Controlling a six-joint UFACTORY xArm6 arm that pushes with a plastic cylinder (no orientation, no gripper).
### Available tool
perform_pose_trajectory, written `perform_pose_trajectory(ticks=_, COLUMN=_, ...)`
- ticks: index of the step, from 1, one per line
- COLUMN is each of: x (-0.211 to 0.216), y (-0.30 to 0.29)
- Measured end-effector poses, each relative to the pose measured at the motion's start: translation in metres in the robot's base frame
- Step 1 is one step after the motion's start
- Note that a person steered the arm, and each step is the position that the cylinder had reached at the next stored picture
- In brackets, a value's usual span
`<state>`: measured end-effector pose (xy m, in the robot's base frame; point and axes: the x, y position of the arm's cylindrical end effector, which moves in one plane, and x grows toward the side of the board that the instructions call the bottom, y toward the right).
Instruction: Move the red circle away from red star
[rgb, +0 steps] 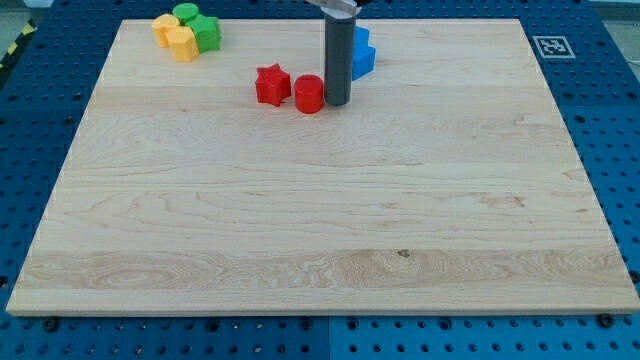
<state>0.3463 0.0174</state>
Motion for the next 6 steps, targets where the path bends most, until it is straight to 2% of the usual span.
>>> perform_pose_trajectory(ticks=1, x=-0.013, y=-0.001)
perform_pose_trajectory(ticks=3, x=-0.007, y=-0.04)
perform_pose_trajectory(ticks=4, x=0.008, y=-0.05)
perform_pose_trajectory(ticks=6, x=0.064, y=-0.085)
